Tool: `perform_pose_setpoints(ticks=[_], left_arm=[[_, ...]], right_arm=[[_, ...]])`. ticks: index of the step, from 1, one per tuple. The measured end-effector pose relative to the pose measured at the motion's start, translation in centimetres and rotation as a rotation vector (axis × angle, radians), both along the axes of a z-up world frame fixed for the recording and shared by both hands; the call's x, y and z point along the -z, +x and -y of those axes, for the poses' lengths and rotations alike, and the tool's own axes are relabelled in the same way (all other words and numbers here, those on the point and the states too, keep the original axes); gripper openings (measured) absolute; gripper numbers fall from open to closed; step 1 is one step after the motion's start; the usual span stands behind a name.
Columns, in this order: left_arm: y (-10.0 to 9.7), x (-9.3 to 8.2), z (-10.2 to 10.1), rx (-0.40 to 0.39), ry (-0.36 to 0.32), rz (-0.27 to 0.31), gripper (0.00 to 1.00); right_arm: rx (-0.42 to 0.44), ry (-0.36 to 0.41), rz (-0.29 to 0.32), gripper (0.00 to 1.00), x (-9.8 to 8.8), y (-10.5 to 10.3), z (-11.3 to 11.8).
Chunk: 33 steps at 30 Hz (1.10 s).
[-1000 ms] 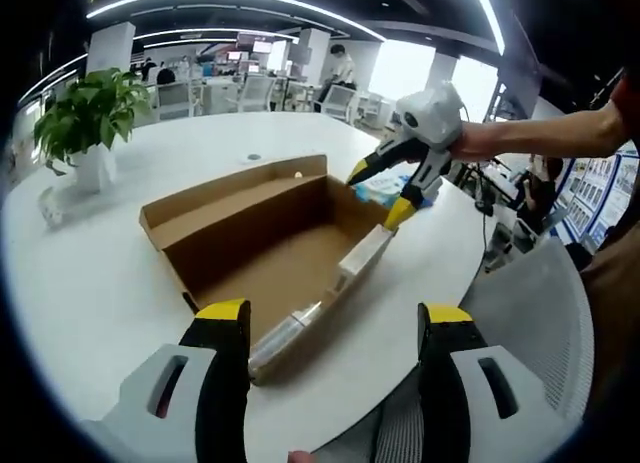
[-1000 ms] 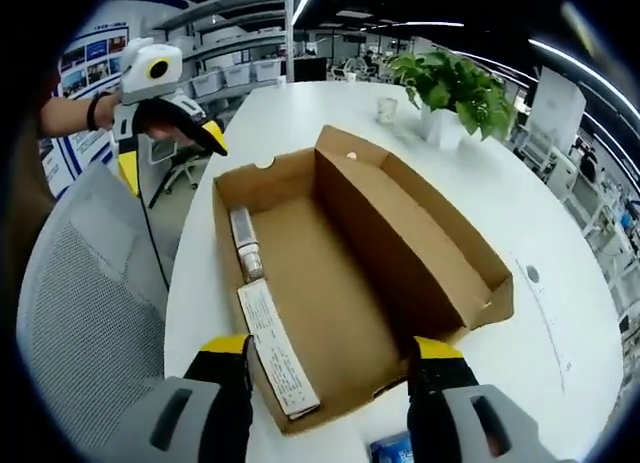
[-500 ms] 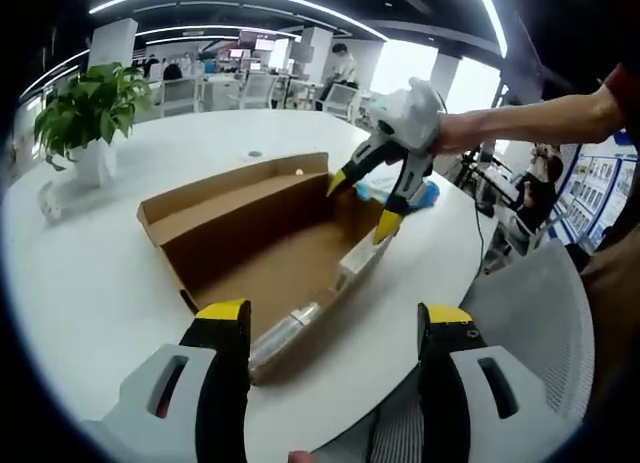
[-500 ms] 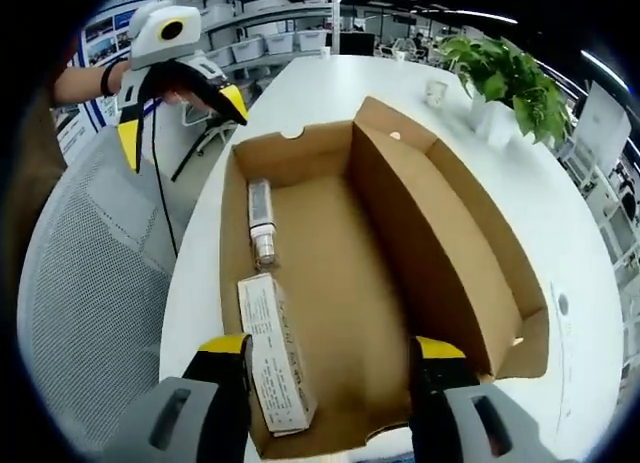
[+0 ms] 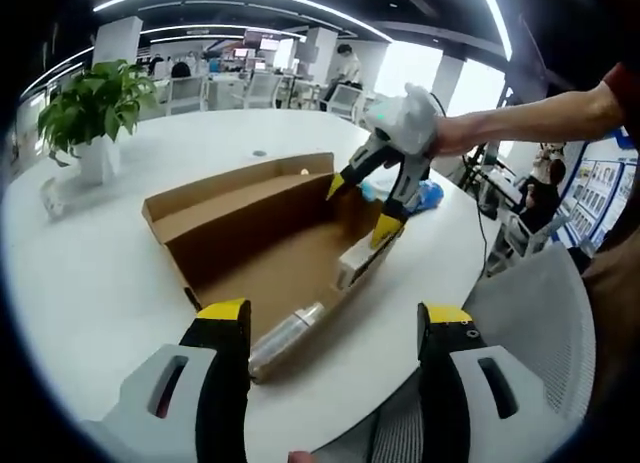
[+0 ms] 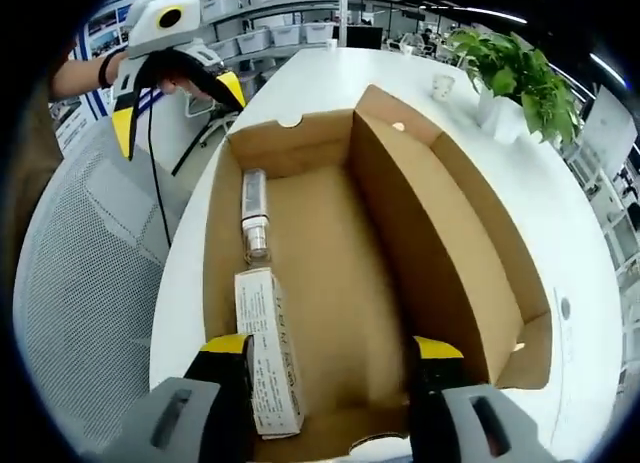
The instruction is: Operate the shoe box by opening the lid, removing the specified soft item, and placing it in the target area until the item is outside and the box remains undamaged.
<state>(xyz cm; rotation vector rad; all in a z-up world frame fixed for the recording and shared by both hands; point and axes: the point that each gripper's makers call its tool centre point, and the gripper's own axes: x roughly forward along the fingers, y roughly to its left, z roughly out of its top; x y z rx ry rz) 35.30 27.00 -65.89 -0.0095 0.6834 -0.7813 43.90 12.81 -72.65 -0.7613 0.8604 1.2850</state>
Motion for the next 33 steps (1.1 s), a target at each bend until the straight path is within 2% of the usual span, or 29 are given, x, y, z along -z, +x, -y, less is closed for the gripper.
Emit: perform_pose_setpoints(ticks=[6, 12, 15, 16, 23, 33], left_arm=[[-0.2, 0.0, 0.0, 0.001, -0.001, -0.002, 0.67], [-0.2, 0.0, 0.1, 0.006, -0.001, 0.000, 0.67], [-0.1, -0.1, 0.1, 0.006, -0.002, 0.002, 0.67], [0.0, -0.2, 0.1, 0.006, -0.003, 0.003, 0.67], [0.2, -0.3, 0.2, 0.010, 0.000, 0.006, 0.67], [0.2, 0.0, 0.2, 0.001, 0.000, 0.003, 0.67]], right_arm=[[-0.023, -0.006, -0.016, 0.57, 0.2, -0.4, 0.3], [-0.044, 0.021, -0.060, 0.59, -0.1, -1.2, -0.7], [-0.093, 0.009, -0.061, 0.59, 0.2, -1.6, -1.2], [-0.139, -0.004, -0.064, 0.59, 0.4, -1.9, -1.3], [-0.215, -0.066, -0.027, 0.55, 1.4, -1.5, -1.8], [-0.197, -0.100, -0.043, 0.45, 2.1, -1.9, -1.7]])
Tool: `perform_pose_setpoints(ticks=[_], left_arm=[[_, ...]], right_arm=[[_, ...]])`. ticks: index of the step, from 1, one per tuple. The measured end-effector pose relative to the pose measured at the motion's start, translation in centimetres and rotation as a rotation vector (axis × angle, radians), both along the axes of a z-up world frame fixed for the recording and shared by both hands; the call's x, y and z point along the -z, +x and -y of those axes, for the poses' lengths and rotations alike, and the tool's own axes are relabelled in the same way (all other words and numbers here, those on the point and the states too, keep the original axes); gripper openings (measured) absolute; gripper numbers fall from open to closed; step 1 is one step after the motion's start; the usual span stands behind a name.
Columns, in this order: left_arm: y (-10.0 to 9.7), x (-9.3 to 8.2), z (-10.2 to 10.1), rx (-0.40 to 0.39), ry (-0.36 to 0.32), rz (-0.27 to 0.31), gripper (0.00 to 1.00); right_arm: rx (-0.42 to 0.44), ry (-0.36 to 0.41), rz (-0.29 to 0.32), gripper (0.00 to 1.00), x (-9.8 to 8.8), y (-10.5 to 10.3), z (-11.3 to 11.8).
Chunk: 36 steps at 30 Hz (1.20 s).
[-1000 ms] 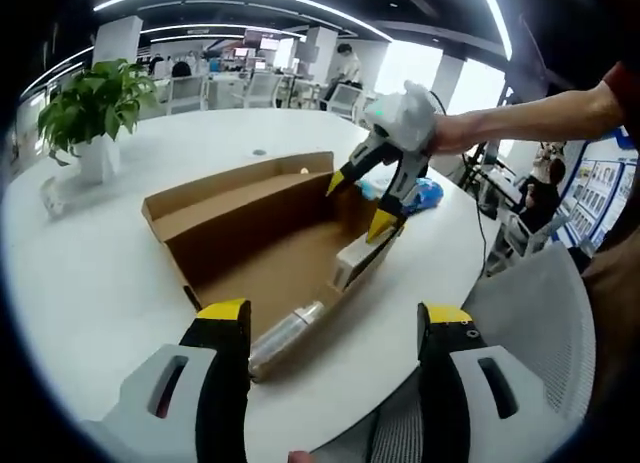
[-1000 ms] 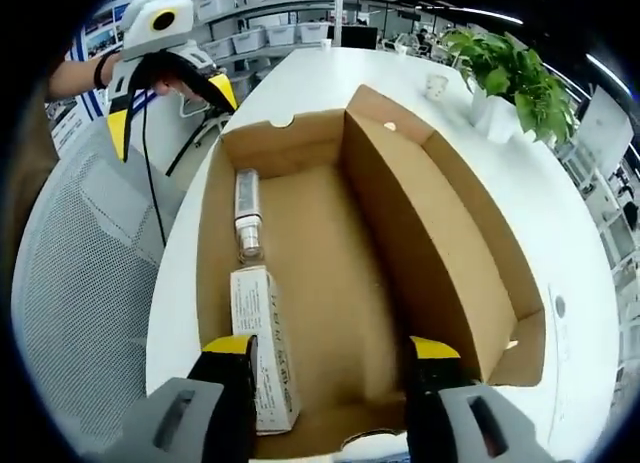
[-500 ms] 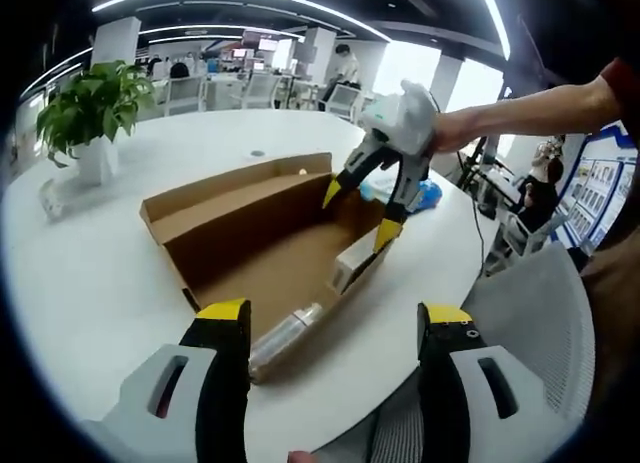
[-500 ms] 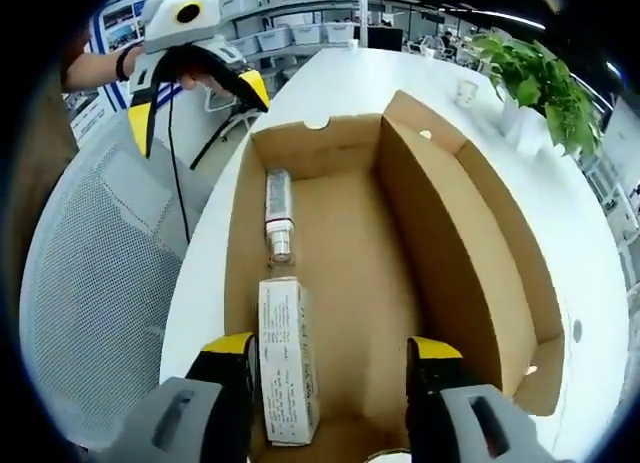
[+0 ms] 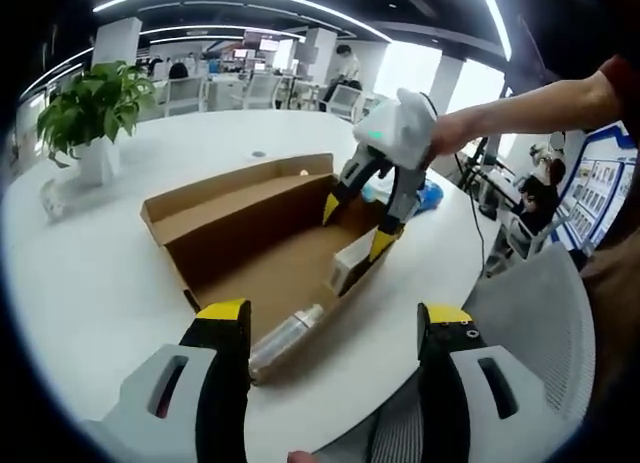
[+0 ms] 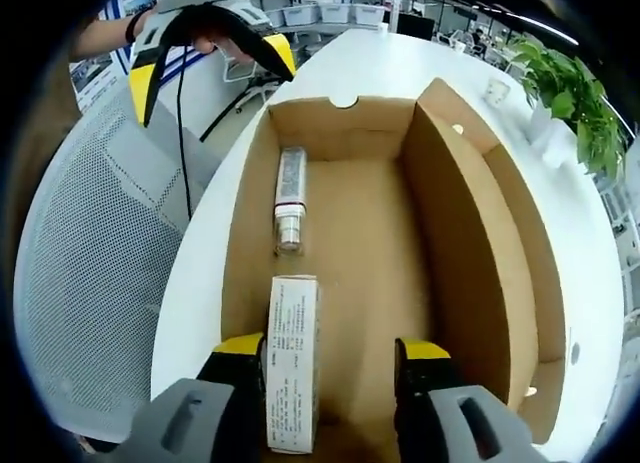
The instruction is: Operate the shoe box by opening the lid, removing the specified soft item, and placing it in the target area until the item is outside and the box remains undamaged.
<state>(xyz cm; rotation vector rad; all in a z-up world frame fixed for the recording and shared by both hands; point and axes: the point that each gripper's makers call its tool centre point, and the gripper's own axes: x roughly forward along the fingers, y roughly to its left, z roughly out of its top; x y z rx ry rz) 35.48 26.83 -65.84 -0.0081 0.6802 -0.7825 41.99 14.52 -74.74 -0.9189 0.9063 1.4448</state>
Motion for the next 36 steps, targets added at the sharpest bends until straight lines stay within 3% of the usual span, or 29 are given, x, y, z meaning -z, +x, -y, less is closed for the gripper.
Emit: perform_pose_setpoints(ticks=[20, 29, 36], left_arm=[[0.0, -0.6, 0.1, -0.003, -0.003, 0.012, 0.67], [0.1, -0.9, 0.1, -0.008, -0.007, 0.019, 0.67], [0.0, -1.2, 0.1, -0.008, -0.008, 0.028, 0.67]], right_arm=[[-0.029, -0.146, 0.044, 0.18, 2.7, -1.2, 0.5], [0.024, -0.115, 0.041, 0.16, 2.0, -0.9, 0.4], [0.088, -0.068, 0.046, 0.16, 0.2, 0.1, 0.1]])
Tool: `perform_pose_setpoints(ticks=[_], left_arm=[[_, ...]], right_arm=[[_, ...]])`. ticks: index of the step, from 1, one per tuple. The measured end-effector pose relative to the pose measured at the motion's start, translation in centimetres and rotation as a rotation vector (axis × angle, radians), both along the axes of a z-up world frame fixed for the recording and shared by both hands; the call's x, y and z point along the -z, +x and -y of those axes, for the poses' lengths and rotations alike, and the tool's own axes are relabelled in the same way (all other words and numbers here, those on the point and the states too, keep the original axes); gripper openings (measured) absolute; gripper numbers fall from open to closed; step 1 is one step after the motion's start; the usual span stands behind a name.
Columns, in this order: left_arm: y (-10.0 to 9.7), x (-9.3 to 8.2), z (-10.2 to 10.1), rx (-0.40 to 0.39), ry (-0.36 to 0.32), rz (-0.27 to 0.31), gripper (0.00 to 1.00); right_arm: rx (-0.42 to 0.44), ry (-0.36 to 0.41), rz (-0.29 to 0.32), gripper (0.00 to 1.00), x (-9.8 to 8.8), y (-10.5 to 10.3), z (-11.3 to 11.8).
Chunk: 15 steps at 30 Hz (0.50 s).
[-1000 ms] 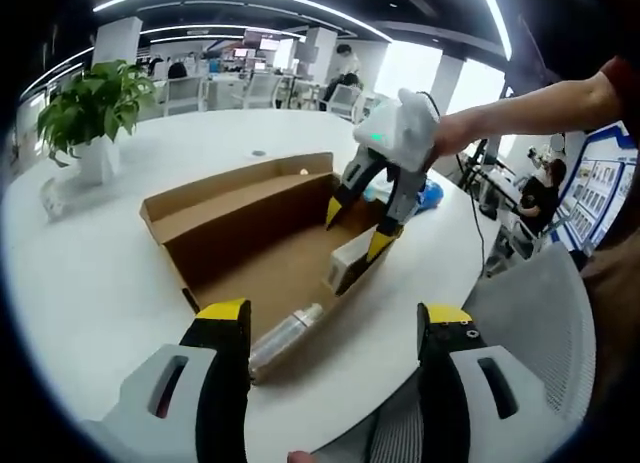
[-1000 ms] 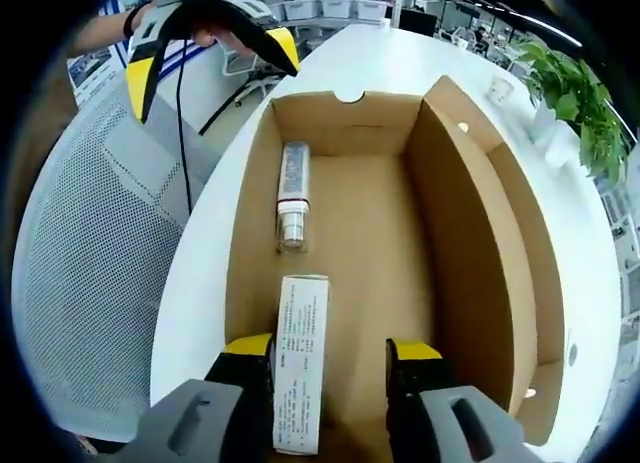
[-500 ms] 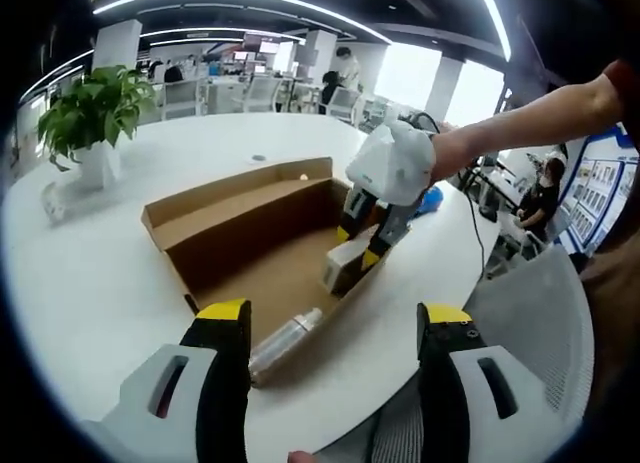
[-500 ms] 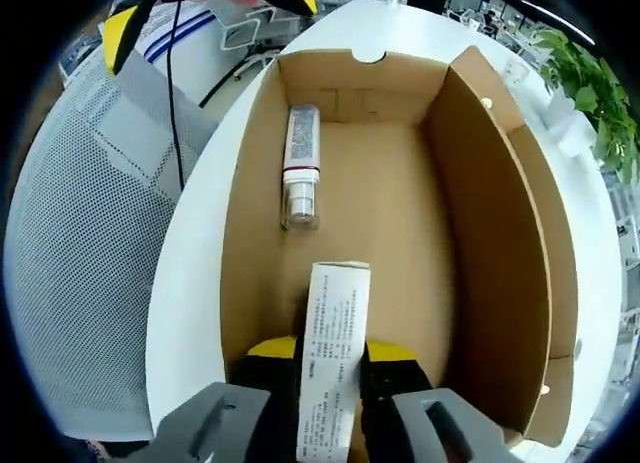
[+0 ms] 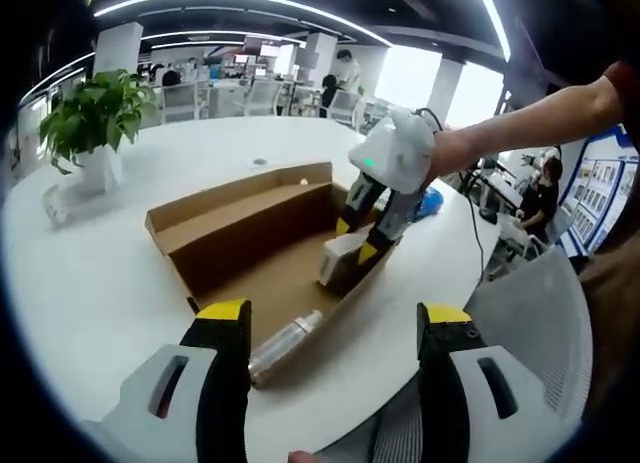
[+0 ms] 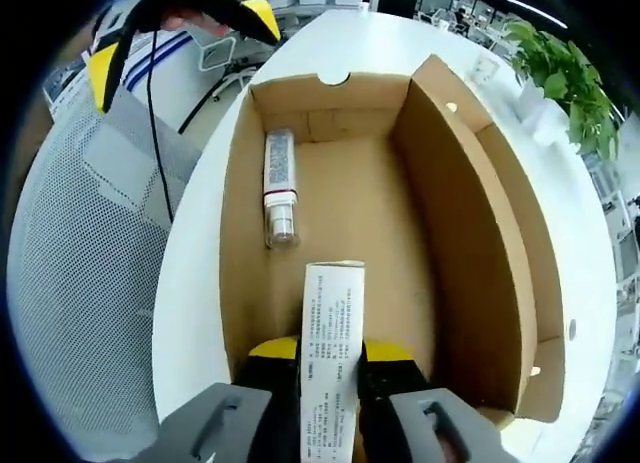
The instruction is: Operate the shoe box by opening the lid, removing the specified soft item, and placing it in the target area until the item is outside and the box remains undamaged.
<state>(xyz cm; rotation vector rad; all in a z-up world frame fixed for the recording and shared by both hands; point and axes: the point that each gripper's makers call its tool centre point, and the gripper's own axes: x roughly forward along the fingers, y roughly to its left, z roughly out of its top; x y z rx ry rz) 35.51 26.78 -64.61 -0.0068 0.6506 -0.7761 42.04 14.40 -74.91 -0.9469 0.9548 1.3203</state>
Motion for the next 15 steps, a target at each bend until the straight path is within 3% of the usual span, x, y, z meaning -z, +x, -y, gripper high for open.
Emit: perform_pose_setpoints(ticks=[15], left_arm=[[0.0, -0.9, 0.1, 0.008, -0.009, 0.028, 0.67]], right_arm=[[-0.020, 0.052, 0.078, 0.16, -4.1, 0.3, -1.4]])
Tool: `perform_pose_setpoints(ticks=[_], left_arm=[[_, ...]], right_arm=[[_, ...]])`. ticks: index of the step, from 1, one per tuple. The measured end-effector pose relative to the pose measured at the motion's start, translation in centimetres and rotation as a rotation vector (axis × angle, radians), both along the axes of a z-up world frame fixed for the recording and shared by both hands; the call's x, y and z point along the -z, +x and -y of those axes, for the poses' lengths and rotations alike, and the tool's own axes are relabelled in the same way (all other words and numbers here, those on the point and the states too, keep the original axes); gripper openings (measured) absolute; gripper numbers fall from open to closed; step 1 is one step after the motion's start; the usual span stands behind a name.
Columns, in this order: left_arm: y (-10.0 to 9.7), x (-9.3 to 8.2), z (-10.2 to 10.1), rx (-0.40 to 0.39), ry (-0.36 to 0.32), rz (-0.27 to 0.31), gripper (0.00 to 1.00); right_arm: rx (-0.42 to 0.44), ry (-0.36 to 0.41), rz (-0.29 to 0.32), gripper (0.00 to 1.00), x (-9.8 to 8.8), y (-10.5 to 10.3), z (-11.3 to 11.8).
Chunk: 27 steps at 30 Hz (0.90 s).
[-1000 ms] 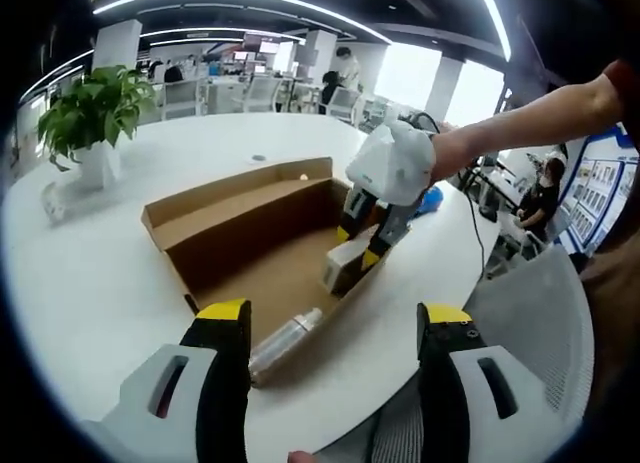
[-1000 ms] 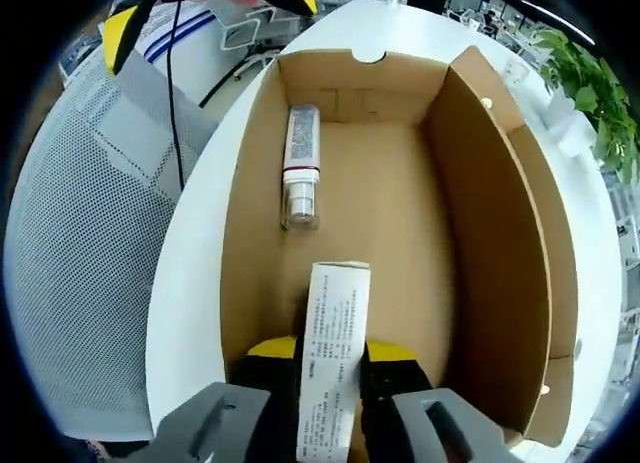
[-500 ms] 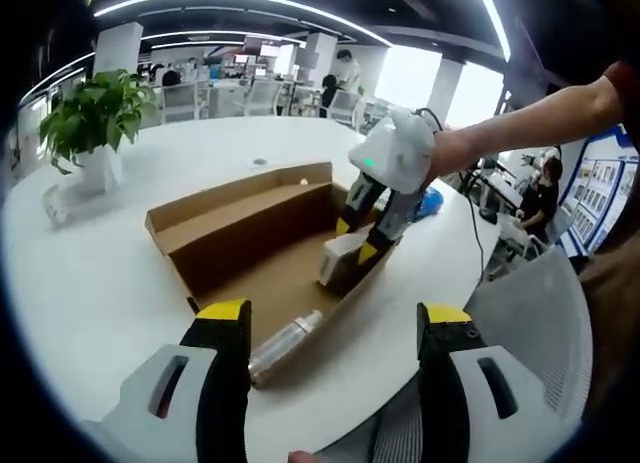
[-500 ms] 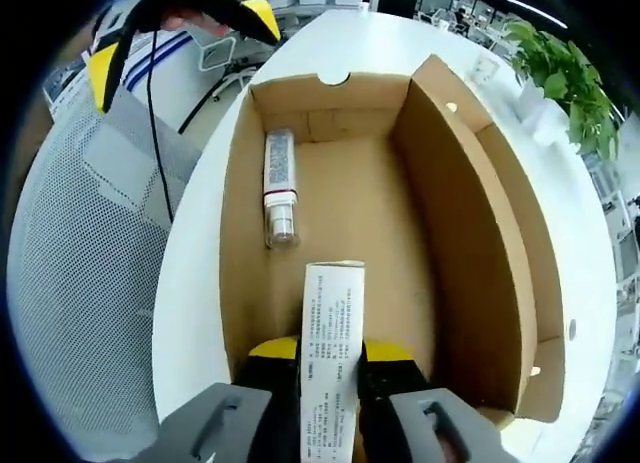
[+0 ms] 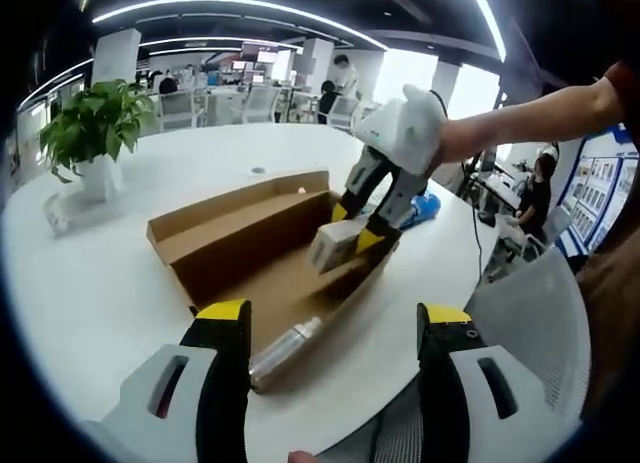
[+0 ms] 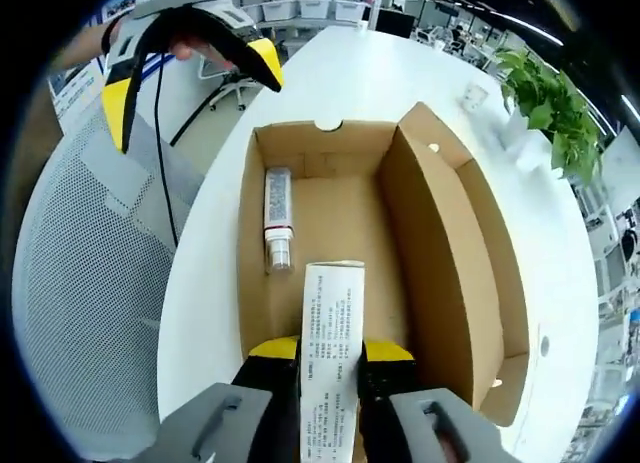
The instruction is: Operate the shoe box by opening the lid, removing the specified soft item, and placing it in the target area until the item is outside and the box remains undamaged.
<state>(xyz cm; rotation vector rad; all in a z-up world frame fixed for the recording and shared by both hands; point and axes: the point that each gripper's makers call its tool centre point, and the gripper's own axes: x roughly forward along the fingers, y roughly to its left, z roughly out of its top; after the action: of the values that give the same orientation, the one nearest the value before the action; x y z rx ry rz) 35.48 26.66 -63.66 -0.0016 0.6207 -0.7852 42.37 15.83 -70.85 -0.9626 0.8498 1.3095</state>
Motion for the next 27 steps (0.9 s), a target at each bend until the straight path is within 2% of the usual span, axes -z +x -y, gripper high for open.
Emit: perform_pose_setpoints(ticks=[5, 11, 27], left_arm=[[0.0, -0.2, -0.2, -0.004, -0.009, 0.007, 0.67], [-0.2, -0.3, -0.1, -0.002, -0.025, 0.004, 0.67], [0.1, -0.2, 1.9, 0.062, -0.019, 0.005, 0.67]], right_arm=[[0.012, 0.021, 0.028, 0.16, -1.6, 0.4, -0.2], [0.015, 0.025, 0.061, 0.16, -3.2, 0.8, 0.6], [0.053, 0.000, 0.137, 0.16, -6.3, 1.6, 5.1]])
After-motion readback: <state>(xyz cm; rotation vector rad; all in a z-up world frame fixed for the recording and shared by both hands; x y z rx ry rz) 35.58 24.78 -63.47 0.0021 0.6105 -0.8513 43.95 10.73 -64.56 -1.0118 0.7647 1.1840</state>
